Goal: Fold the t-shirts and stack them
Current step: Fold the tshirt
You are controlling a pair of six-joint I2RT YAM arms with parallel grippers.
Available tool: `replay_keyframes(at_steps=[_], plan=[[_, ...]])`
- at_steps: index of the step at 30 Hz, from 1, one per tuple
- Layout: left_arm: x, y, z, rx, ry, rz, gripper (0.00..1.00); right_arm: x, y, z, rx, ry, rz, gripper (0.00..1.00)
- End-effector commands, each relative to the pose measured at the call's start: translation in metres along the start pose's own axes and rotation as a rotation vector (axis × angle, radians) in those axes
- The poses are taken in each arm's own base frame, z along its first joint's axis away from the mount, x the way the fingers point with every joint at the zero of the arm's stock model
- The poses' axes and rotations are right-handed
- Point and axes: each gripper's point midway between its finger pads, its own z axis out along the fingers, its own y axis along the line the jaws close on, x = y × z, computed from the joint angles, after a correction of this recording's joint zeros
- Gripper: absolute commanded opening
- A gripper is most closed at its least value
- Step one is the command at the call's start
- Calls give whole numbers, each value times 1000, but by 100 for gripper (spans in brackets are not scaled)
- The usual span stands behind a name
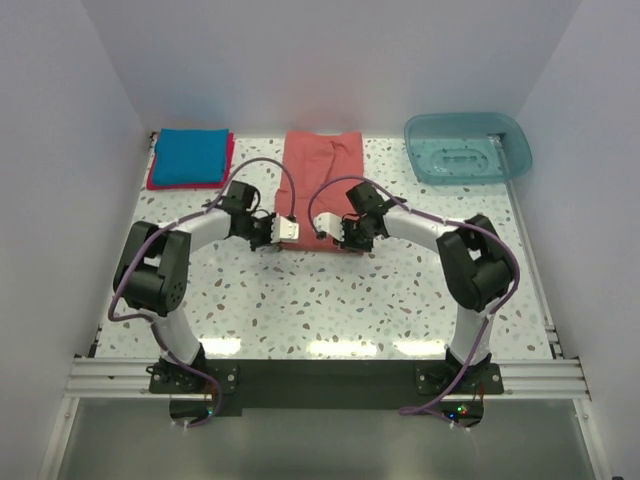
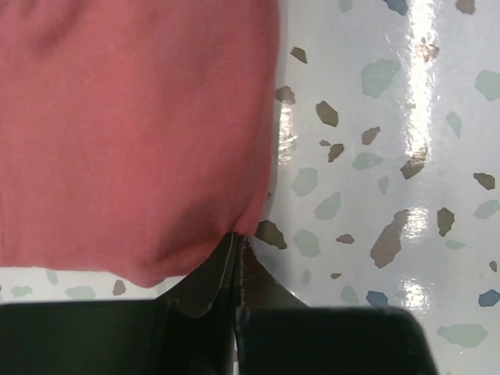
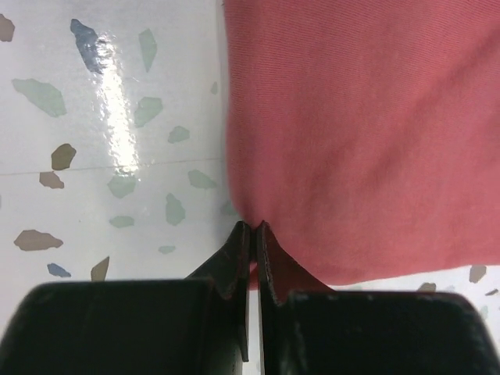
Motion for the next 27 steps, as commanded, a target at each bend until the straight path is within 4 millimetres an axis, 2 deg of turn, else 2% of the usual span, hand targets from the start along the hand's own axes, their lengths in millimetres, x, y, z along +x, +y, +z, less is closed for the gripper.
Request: replay_keyframes(at_steps=[1, 2, 4, 5, 9, 13, 15, 16, 17, 18, 19, 20, 22, 24, 25, 26, 27], plan=[[-31, 31, -27, -77, -60, -29, 0, -19, -24, -32, 49, -63, 40, 0], [-41, 39, -35, -97, -73, -11, 0, -26, -31, -42, 64, -77, 36, 0], [-50, 38, -41, -80, -89, -15, 0, -26, -39, -51, 76, -83, 35, 0], [-58, 44, -48, -96, -102, -4, 0, -29, -43, -57, 78, -88, 30, 0], [-70, 51, -60, -128, -112, -14, 0, -32, -54, -79, 98, -110, 20, 0], [-79, 38, -70, -106, -125, -9, 0, -36, -46, -94, 85, -127, -2, 0], [-82, 21, -68, -65, -127, -16, 0, -34, -33, -97, 54, -135, 1, 0], [-89, 15, -74, -67, -133, -4, 0, -36, -28, -104, 55, -147, -3, 0], [-87, 0, -71, -40, -134, -15, 0, -30, -13, -102, 20, -139, 7, 0], [-89, -14, -70, -8, -135, -17, 0, -31, -4, -104, 0, -150, 6, 0], [-91, -25, -71, 13, -139, -17, 0, -34, 4, -113, 2, -160, -7, 0], [-95, -42, -74, 35, -150, -16, 0, -26, 20, -111, -36, -145, 6, 0], [-106, -70, -83, 79, -166, -14, 0, -29, 44, -115, -79, -160, -6, 0], [-112, -103, -87, 152, -181, -42, 0, -30, 75, -129, -127, -169, -14, 0], [-121, -110, -97, 143, -203, -34, 0, -34, 88, -136, -158, -194, -12, 0], [-127, -119, -102, 162, -227, -43, 0, -36, 105, -152, -178, -205, -11, 0], [-129, -130, -109, 190, -227, -70, 0, -42, 115, -161, -196, -228, -11, 0]])
